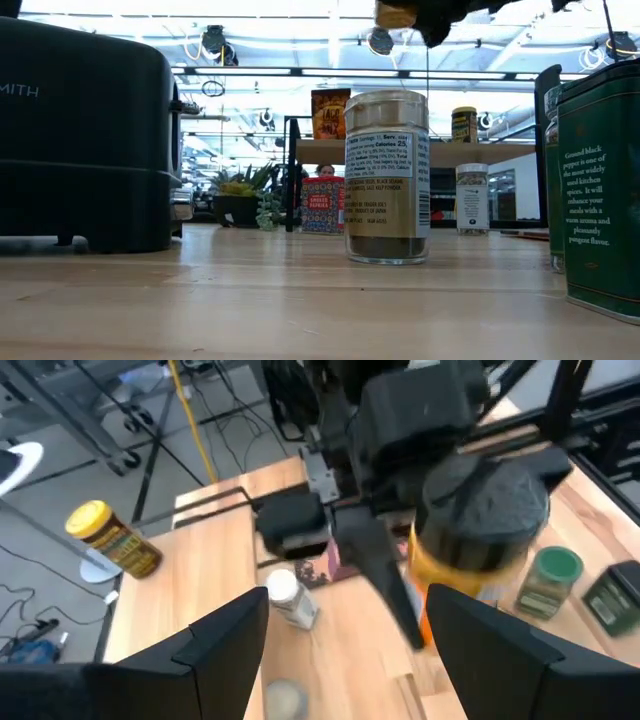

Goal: Shelf spices
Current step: Put the black seasoning bottle on the shelf

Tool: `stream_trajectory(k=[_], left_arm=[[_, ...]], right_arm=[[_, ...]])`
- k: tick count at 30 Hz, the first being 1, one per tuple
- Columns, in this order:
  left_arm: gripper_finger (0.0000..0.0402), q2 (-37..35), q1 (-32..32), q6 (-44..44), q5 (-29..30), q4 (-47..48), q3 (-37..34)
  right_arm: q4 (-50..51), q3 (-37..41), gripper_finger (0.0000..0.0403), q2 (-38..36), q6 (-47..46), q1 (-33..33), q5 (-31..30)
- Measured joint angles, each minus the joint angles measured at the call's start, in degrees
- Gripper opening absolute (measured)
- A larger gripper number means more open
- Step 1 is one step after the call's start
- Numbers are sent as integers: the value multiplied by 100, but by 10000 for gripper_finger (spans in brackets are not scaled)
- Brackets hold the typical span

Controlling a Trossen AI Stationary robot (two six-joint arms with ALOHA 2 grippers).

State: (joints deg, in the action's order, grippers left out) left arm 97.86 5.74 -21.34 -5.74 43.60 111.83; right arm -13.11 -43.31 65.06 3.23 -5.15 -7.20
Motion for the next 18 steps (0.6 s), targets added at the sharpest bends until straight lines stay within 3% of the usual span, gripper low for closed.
stream_trajectory(k=[5, 8, 18], left_arm=[[281, -3, 225, 106, -279, -186, -62], [281, -13, 369, 273, -648, -830, -406], [281, 0, 525, 597, -1059, -3139, -1909]], right_arm=[[368, -2, 151, -629, -1, -77, -40], [502, -2, 151, -914, -1, -149, -39], [1211, -2, 151, -1424, -36, -299, -230]])
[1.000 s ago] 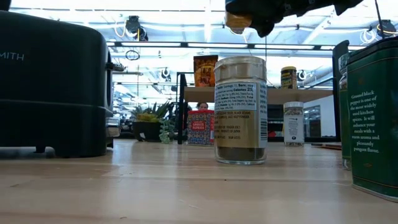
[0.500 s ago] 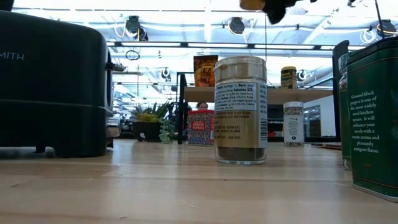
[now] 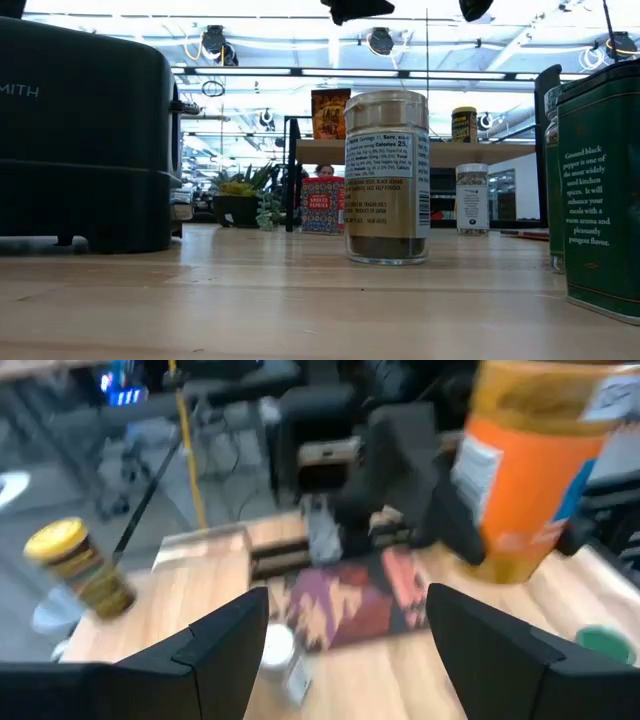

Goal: Shelf spices
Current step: Put the black seasoning bottle on the shelf

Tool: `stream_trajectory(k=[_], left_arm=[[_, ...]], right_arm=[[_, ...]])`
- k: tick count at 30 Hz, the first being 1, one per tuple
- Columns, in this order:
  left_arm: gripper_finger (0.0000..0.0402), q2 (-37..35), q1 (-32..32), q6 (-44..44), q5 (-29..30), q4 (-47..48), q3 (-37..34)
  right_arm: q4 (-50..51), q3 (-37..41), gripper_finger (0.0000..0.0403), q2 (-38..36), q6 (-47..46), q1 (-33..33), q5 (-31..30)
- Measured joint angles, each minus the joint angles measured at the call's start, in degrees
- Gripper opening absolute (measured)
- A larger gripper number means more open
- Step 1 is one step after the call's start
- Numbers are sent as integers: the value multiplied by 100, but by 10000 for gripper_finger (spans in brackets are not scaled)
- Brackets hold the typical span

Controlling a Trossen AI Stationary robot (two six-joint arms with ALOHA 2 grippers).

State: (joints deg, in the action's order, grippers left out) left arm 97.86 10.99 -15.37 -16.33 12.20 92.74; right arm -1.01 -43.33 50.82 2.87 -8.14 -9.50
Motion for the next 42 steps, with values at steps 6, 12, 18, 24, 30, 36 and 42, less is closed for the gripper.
stream_trajectory(k=[6, 12, 18, 24, 30, 36, 42], left_arm=[[281, 0, -64, 232, -224, -1917, -817], [281, -7, -41, 457, -615, -2503, -1091], [281, 80, -189, 521, -519, -3058, -1303], [281, 302, -213, 811, -705, -3490, -1359], [281, 471, -266, 920, -684, -3752, -1347], [281, 470, -306, 892, -514, -3688, -1356], [281, 472, -363, 891, -366, -3616, -1356]], right_arm=[[-5, 0, 151, -40, -6, 8, -3], [93, 0, 151, -80, -11, 100, -136], [-28, 0, 151, 105, -131, 255, -103], [-243, 0, 151, 351, -194, 291, -85], [-398, -1, 151, 413, -220, 302, -126], [-456, -2, 151, 626, -301, 329, -126], [-584, -2, 151, 844, -345, 375, -72]])
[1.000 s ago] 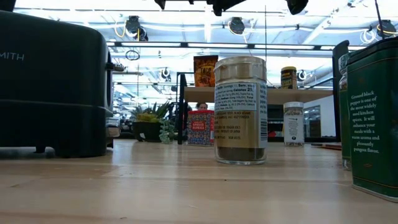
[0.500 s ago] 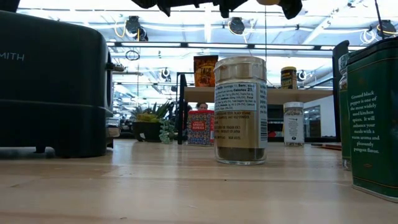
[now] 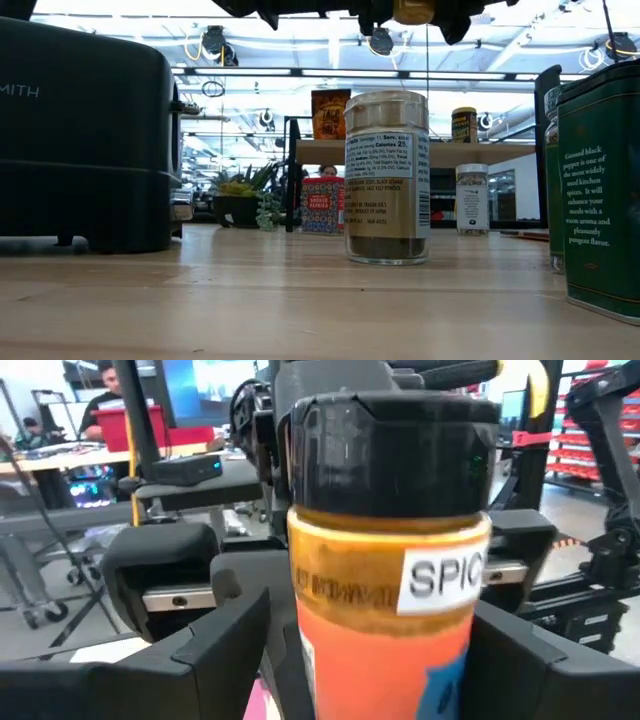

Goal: Shelf spices
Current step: Put the black seasoning bottle on the shelf

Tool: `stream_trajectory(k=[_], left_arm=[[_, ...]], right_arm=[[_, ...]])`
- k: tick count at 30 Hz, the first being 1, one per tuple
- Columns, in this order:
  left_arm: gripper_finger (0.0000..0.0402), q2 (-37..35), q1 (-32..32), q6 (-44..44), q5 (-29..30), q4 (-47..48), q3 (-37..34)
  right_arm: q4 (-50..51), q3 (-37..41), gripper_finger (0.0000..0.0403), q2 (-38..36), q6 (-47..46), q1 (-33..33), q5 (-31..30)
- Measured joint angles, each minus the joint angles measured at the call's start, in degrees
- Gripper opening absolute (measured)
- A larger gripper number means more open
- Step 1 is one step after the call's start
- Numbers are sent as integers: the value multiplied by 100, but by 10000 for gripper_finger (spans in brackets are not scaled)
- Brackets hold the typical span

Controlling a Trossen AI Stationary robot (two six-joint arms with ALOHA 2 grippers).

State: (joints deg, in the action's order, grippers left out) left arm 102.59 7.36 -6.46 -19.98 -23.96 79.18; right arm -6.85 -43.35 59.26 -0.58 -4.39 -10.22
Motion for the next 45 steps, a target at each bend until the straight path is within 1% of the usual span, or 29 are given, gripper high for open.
stream_trajectory(k=[2, 5, 8, 13, 16, 21, 24, 27, 32, 35, 40, 45], left_arm=[[280, -1, -34, -43, 181, 116, 0], [268, -13, -44, -138, 192, 172, 4], [239, -13, -42, -159, 179, 205, 11], [177, -11, -42, -193, 61, 238, 11], [160, -11, -42, -260, 59, 239, 11], [161, -6, -42, -271, 61, 209, 17], [161, -1, -40, -280, 61, 196, 20], [162, 2, -29, -282, 58, 282, 14], [162, 2, 1, -301, 65, 431, 0], [162, -1, 47, -308, 143, 444, 0], [162, -2, 93, -308, 146, 539, 2], [162, -2, 102, -334, 120, 563, 2]], right_arm=[[12, 0, 151, 42, 0, 1, -15], [-33, 2, 151, 44, 7, -1, 13], [41, 2, 151, 37, -22, 3, 11], [115, 2, 156, 27, -66, -1, 3], [141, 2, 158, -14, -63, -4, -14], [218, 2, 159, -108, -64, -4, -13], [329, 2, 167, -137, -140, -6, -13], [648, -4, 186, -205, -446, -8, -15], [1400, -9, 232, -498, -882, -12, -19], [2111, -85, 254, -777, -1104, -23, 20], [3037, -774, 274, -1012, -1123, -82, -74], [3708, -1867, 277, -784, -684, -229, -555]])
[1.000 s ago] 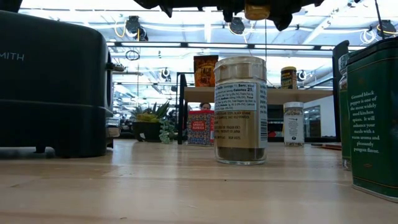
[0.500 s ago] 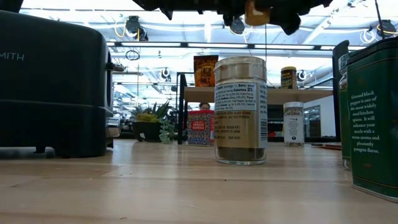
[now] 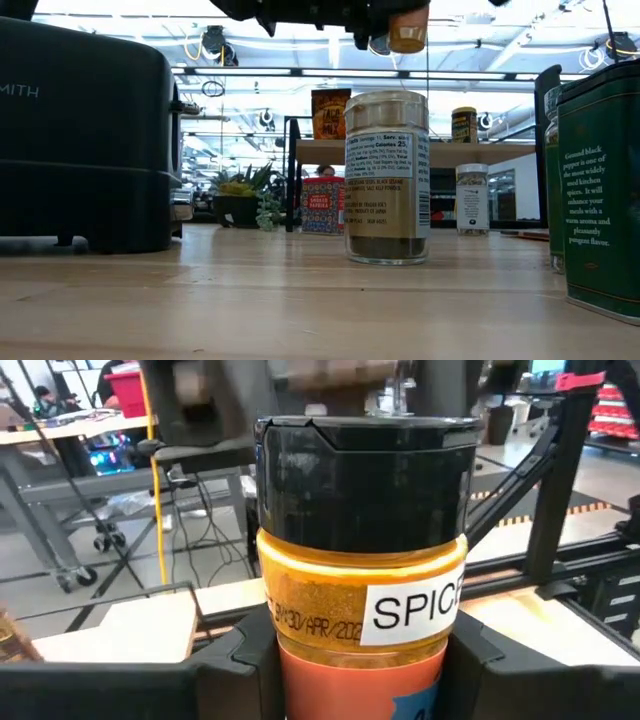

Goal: Shelf spices
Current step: Put the black seasoning bottle on the shelf

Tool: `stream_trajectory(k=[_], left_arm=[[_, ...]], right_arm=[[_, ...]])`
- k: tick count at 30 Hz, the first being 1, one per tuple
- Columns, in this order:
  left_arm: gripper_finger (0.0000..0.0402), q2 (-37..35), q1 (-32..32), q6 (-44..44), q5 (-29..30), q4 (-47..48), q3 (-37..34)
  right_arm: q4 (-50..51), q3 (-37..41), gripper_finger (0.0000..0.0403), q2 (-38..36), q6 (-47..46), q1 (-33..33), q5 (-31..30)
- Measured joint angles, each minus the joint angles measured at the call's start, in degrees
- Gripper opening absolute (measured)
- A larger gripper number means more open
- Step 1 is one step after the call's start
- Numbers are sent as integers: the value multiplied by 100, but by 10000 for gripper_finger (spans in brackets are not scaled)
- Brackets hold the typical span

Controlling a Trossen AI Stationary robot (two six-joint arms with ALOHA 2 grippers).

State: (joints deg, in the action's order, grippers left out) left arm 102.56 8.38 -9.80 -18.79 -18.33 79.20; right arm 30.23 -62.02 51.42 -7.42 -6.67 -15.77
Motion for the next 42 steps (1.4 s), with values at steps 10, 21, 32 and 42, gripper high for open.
stream_trajectory(k=[10, 21, 32, 42], left_arm=[[162, -2, -9, -59, 69, 197, 0], [162, -7, -48, -58, 113, 362, 2], [162, -11, -129, -103, 218, 475, 4], [162, -11, -131, -118, 236, 575, 9]], right_arm=[[2858, -3359, 277, 2095, 448, 4, -103], [5137, -5754, 277, 3815, 494, 511, 617], [5525, -5829, 277, 4209, 522, 795, 1043], [5561, -5824, 277, 4203, 523, 896, 1433]])
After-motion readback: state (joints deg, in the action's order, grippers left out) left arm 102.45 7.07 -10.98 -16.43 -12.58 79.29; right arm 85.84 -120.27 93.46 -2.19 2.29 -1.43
